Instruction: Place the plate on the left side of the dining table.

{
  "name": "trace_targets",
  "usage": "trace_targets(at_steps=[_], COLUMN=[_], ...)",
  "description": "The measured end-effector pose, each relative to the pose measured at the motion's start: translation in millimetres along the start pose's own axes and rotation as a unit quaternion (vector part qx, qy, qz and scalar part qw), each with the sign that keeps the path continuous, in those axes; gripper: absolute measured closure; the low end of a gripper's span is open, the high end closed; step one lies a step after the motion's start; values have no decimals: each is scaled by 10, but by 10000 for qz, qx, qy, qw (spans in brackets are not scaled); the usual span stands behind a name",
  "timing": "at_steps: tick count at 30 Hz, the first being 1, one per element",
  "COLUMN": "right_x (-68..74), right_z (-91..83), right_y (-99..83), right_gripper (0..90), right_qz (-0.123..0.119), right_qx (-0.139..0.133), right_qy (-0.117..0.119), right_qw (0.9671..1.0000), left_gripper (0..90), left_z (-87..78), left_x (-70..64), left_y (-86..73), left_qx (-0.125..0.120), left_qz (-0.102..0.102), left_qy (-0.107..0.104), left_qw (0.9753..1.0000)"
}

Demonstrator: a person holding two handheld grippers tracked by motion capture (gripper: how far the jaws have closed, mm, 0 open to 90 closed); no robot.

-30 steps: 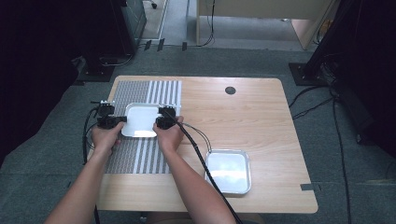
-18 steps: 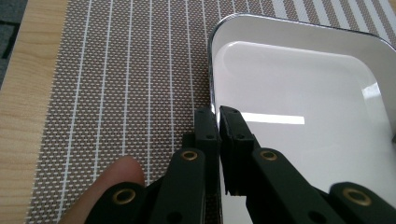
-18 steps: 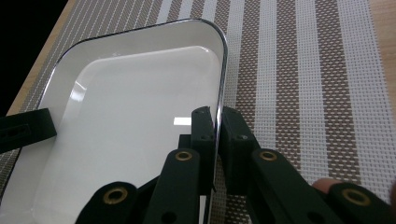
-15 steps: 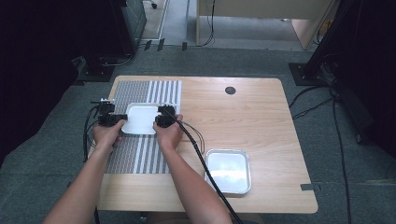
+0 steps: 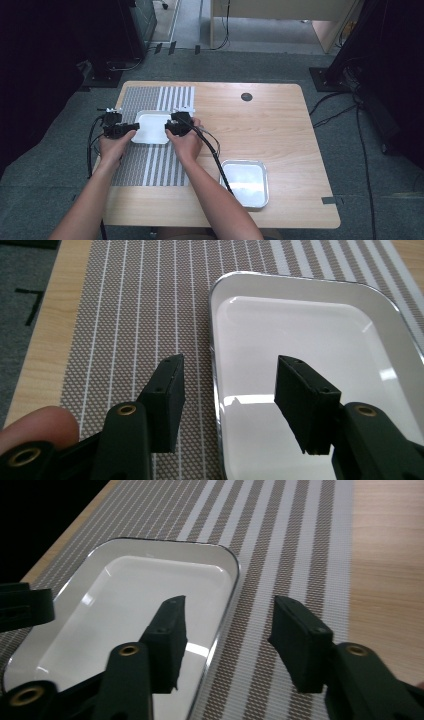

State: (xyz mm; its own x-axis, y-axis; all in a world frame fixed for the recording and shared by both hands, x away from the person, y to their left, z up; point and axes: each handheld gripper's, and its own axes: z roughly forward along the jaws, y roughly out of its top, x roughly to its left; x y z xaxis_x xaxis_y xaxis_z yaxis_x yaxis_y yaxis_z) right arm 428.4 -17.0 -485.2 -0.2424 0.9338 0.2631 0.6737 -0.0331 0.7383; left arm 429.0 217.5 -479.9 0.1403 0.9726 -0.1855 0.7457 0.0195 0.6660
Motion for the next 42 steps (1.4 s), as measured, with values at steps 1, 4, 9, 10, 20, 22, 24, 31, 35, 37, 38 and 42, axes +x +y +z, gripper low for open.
trace_targets(at_steps=[1,4,9,10,20,22,24,31,35,37,38,42], right_x=[-10,-61,-178,-205,-463,-517,-559,-688,-792,-848,-907,-977], right_z=[-25,-109,-281,-318,-642,-694,-736,-875,-988,-1039,-1084,-1155], right_y=[3,-2,-25,-32,-29,-24,-30,-56,-53,-56,-65,-79], right_gripper=[404,385,410,400,242,244,244,237,237,237,237,237], right_qz=[-42,-41,-38,7,-103,-63,-52,-9,48,84,152,179], right_qx=[27,127,317,291,301,277,277,324,276,247,227,200], right_qy=[-71,-107,32,68,64,43,45,126,127,122,114,73], right_qw=[10000,9999,9995,9996,9995,9996,9996,9994,9995,9996,9996,9996], left_gripper=[447,418,391,385,340,330,319,286,282,281,281,281], left_z=[-15,-72,-216,-243,-428,-463,-500,-619,-683,-705,-711,-748], left_x=[-12,-51,-112,-122,-159,-163,-178,-225,-219,-211,-208,-194], left_y=[-19,-81,-172,-184,-344,-367,-392,-480,-554,-602,-627,-716], left_qx=[23,79,-24,-62,-204,-205,-232,-298,-330,-320,-314,-286], left_qz=[28,164,257,242,151,135,165,288,297,311,310,337], left_qy=[-24,-77,-158,-148,-100,-128,-149,-202,-201,-185,-178,-159], left_qw=[10000,9998,9995,9996,9996,9996,9995,9989,9988,9988,9989,9989])
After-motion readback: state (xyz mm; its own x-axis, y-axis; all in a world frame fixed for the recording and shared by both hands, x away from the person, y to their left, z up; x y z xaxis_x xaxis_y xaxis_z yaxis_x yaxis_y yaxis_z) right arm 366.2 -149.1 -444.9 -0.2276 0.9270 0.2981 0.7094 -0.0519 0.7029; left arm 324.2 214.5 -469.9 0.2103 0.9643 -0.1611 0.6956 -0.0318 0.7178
